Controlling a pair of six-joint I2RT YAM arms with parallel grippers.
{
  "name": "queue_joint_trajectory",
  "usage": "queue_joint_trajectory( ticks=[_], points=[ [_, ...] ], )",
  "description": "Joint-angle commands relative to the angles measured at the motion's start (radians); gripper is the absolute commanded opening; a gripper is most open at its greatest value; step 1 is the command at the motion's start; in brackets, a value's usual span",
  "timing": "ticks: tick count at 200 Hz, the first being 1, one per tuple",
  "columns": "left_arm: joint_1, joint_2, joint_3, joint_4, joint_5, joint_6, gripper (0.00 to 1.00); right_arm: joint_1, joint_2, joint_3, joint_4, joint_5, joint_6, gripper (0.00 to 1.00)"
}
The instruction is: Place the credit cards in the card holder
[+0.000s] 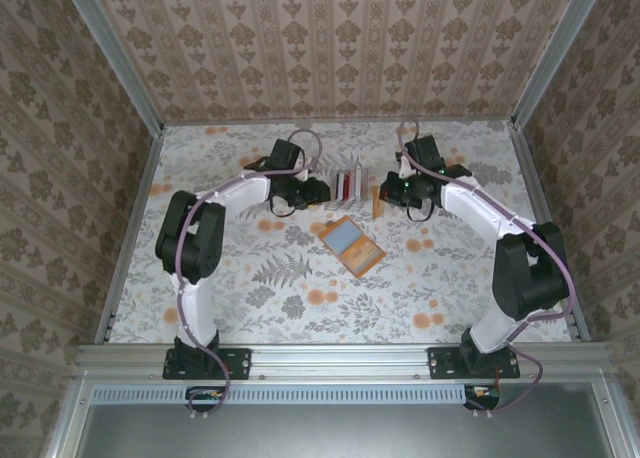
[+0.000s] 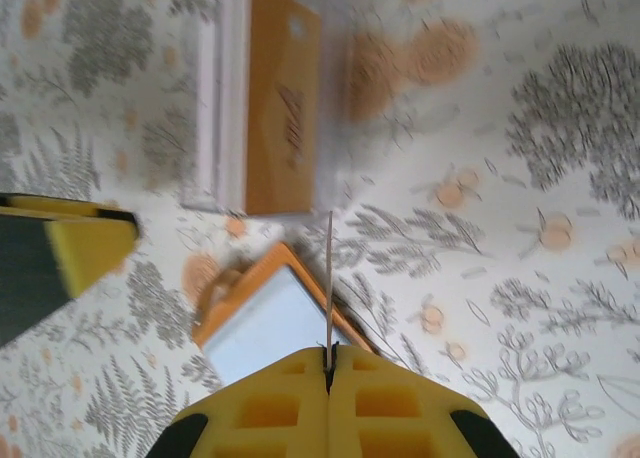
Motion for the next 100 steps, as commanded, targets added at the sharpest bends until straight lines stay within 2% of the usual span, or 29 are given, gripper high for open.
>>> queue_joint_trajectory(
  ticks=[1,47,100],
  points=[
    [-0.009,-0.040,-0.073,0.026,-0.010,0.009,0.34,-0.010,-0.015,-0.063,0.078,0.003,0.032,0.03],
    [-0.025,-0.056,-0.166,0.054,-0.017,-0.003,0.34,-0.011,0.048,-0.167,0.276,0.033,0.117,0.03],
    [-0.025,-0.095,-0.182,0.046,-0.058,-0.001,0.34,-0.016,0.110,-0.209,0.433,0.071,0.190,0.02]
  ],
)
